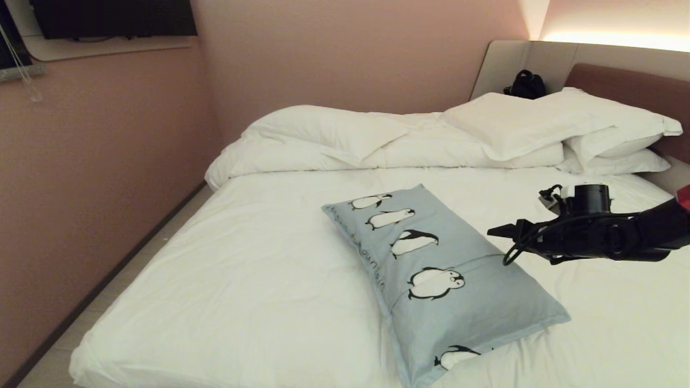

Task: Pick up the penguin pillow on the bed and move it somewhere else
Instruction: Pick up the pillow

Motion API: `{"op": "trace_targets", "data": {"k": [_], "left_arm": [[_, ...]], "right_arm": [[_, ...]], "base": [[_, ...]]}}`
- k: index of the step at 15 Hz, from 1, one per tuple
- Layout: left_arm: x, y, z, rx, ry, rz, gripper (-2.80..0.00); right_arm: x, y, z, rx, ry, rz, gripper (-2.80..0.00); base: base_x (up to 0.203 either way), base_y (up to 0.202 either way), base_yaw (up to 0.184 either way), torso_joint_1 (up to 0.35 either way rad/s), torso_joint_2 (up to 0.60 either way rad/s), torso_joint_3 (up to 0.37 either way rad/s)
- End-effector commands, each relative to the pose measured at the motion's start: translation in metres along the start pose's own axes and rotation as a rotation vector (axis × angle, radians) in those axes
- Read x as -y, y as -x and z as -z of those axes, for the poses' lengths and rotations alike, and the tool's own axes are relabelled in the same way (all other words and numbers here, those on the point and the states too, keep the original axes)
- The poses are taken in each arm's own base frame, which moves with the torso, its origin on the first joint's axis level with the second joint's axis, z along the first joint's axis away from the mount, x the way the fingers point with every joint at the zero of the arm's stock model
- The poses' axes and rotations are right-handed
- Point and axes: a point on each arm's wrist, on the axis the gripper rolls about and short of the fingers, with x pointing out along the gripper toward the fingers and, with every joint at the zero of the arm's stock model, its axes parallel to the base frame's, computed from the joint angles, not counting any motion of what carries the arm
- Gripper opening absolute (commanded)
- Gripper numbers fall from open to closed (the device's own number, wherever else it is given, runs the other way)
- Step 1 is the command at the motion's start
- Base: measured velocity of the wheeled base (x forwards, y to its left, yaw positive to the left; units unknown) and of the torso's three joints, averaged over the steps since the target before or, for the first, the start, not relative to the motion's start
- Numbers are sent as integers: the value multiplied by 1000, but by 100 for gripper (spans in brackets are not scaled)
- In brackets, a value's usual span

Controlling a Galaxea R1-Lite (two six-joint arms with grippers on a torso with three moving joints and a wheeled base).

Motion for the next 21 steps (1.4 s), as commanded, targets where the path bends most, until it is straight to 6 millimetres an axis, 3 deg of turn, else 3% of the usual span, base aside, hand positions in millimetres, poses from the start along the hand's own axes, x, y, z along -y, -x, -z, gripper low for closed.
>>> {"op": "trace_targets", "data": {"k": [1, 7, 11, 15, 21], "left_arm": [[0, 0, 0, 1, 1, -1, -280], [0, 0, 0, 1, 1, -1, -280], [0, 0, 0, 1, 1, -1, -280], [0, 0, 0, 1, 1, -1, -280], [0, 0, 0, 1, 1, -1, -280]], "right_arm": [[9, -19, -4, -40, -7, -116, 0], [15, -48, -13, -73, 4, -189, 0], [17, -56, -17, -96, 23, -187, 0], [27, -69, -16, -193, 145, -165, 0], [20, -59, -14, -373, 201, -251, 0]], "base": [[0, 0, 0, 0, 0, 0], [0, 0, 0, 0, 0, 0], [0, 0, 0, 0, 0, 0], [0, 0, 0, 0, 0, 0], [0, 0, 0, 0, 0, 0]]}}
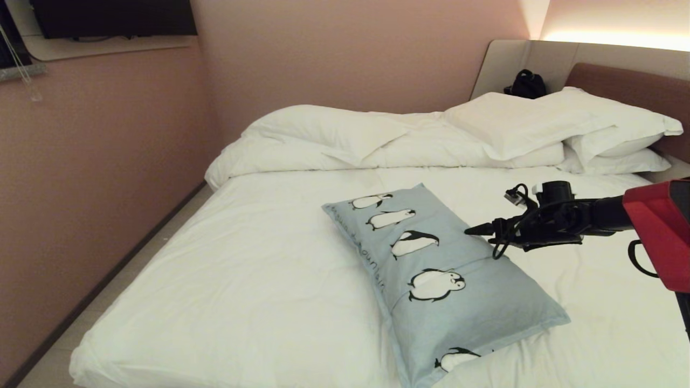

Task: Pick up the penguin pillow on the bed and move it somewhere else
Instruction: Pick up the pillow

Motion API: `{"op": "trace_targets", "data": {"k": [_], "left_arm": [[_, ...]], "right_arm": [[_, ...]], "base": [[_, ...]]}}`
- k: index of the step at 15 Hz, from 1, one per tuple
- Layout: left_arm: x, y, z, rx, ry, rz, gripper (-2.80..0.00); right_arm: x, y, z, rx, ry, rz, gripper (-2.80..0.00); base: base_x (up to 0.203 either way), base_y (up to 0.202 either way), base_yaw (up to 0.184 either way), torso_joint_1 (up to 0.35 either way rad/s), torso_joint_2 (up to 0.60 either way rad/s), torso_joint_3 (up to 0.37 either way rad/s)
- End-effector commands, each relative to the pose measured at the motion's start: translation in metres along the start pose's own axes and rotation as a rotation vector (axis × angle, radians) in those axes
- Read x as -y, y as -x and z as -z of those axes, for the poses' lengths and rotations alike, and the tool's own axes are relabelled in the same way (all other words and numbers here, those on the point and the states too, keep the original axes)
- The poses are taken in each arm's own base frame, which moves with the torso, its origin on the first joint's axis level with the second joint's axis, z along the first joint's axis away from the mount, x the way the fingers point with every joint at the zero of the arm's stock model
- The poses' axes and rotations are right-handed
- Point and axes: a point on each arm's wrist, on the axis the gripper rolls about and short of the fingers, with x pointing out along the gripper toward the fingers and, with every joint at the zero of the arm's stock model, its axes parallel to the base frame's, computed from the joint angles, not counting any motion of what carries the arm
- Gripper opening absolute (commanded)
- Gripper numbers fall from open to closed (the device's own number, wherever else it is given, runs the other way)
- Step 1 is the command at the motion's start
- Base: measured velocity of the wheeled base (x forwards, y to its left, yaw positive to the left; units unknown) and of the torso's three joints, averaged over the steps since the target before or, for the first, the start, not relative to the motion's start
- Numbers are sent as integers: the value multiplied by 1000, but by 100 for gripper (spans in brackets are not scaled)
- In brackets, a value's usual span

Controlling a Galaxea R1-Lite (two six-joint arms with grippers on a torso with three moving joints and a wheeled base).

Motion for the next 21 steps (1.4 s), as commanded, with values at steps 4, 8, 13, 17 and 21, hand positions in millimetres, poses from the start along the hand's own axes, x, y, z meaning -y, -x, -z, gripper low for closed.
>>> {"op": "trace_targets", "data": {"k": [4, 8, 13, 17, 21], "left_arm": [[0, 0, 0, 1, 1, 0, -280], [0, 0, 0, 1, 1, 0, -280], [0, 0, 0, 1, 1, 0, -280], [0, 0, 0, 1, 1, 0, -280], [0, 0, 0, 1, 1, 0, -280]], "right_arm": [[-24, 5, 16, -250, -31, -142, 0], [-46, -7, 17, -270, -18, -237, 0], [-57, -20, 21, -285, -7, -282, 0], [-56, -24, 22, -283, -13, -305, 0], [-63, -28, 23, -286, -20, -322, 0]], "base": [[0, 0, 0, 0, 0, 0], [0, 0, 0, 0, 0, 0], [0, 0, 0, 0, 0, 0], [0, 0, 0, 0, 0, 0], [0, 0, 0, 0, 0, 0]]}}
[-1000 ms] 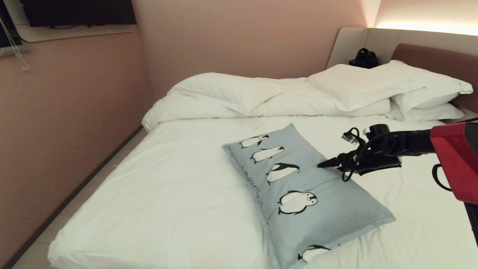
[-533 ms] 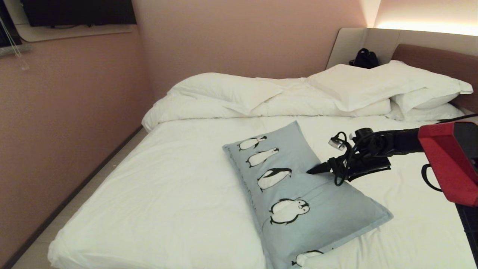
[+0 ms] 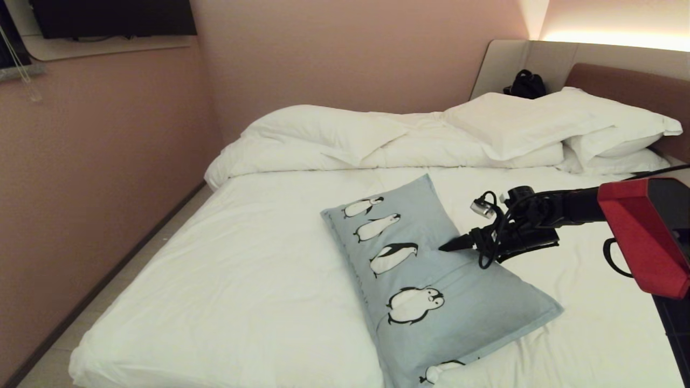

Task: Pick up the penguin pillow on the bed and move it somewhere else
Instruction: Pick up the pillow

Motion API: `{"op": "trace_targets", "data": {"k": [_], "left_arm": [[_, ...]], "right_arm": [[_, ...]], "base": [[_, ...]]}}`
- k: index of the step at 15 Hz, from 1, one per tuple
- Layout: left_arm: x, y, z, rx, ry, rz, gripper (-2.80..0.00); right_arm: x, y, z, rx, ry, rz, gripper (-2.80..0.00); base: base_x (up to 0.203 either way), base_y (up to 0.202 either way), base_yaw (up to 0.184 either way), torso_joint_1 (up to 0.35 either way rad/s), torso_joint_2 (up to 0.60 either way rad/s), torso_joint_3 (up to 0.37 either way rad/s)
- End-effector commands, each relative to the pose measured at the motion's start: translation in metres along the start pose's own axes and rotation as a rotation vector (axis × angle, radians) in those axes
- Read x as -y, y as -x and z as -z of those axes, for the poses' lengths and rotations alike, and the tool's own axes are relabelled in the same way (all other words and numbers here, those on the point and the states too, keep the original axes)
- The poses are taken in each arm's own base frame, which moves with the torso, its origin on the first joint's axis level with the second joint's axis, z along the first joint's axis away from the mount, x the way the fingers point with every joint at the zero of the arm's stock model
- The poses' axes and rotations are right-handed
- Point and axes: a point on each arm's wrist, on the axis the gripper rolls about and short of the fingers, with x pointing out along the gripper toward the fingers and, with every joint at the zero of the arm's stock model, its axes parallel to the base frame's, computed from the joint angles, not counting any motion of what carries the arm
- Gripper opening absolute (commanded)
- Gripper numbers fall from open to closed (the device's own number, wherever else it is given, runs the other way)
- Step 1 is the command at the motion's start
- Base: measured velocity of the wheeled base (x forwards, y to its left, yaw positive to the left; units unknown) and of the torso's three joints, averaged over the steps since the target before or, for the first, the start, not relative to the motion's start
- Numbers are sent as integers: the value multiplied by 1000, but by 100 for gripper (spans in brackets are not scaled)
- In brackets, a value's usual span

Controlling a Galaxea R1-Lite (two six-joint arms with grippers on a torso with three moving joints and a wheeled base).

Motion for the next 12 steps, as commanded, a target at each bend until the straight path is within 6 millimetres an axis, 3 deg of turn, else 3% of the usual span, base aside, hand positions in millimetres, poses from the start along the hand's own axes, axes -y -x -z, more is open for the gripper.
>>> {"op": "trace_targets", "data": {"k": [1, 12], "left_arm": [[0, 0, 0, 1, 1, 0, -280], [0, 0, 0, 1, 0, 0, -280]], "right_arm": [[-2, -4, 1, -5, -7, -32, 0], [3, -12, 0, 9, -16, -49, 0]], "base": [[0, 0, 0, 0, 0, 0], [0, 0, 0, 0, 0, 0]]}}
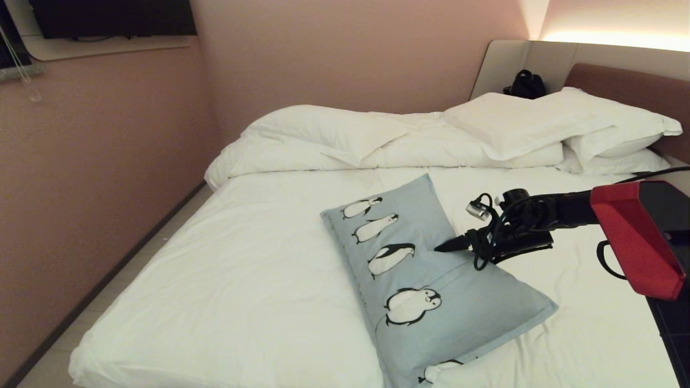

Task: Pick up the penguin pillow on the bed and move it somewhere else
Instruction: Pick up the pillow

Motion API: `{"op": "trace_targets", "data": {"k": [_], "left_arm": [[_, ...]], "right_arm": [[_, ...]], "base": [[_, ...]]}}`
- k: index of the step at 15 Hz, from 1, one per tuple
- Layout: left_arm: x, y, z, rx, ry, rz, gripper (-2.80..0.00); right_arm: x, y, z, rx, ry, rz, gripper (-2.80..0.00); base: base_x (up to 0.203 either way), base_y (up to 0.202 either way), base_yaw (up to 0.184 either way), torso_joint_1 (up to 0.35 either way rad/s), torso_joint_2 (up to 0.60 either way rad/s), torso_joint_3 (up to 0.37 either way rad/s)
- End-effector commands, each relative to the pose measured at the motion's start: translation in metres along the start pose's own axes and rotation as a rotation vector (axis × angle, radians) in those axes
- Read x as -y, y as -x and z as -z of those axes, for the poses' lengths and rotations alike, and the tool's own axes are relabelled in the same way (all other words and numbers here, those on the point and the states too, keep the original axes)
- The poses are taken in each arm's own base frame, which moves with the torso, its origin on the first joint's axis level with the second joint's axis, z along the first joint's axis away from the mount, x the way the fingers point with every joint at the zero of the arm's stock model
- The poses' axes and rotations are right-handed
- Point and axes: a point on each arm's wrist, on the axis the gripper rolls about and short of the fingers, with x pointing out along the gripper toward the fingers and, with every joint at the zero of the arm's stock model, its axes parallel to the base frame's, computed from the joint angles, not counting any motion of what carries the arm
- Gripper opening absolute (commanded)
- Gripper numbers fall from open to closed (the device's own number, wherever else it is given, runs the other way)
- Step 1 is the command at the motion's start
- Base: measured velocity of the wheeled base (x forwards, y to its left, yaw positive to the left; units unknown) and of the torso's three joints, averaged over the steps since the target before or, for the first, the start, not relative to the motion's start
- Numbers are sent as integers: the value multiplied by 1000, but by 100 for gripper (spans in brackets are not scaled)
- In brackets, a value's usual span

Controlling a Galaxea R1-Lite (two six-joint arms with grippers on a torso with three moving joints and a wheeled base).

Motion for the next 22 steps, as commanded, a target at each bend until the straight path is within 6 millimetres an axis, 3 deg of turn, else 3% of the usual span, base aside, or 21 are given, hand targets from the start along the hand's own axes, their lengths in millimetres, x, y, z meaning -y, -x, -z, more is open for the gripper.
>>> {"op": "trace_targets", "data": {"k": [1, 5, 6, 7, 22], "left_arm": [[0, 0, 0, 1, 2, -1, -280], [0, 0, 0, 1, 0, -1, -280], [0, 0, 0, 1, 2, -1, -280], [0, 0, 0, 1, 2, -1, -280], [0, 0, 0, 1, 2, -1, -280]], "right_arm": [[1, -4, -2, 12, -9, -7, 0], [1, -10, -6, 41, -16, -9, 0], [-3, -10, -7, 40, -18, -12, -82], [-3, -11, -7, 39, -21, -13, -280], [-10, -14, -8, 31, -16, -18, -280]], "base": [[0, 0, 0, 0, 0, 0], [0, 0, 0, 0, 0, 0], [0, 0, 0, 0, 0, 0], [0, 0, 0, 0, 0, 0], [0, 0, 0, 0, 0, 0]]}}
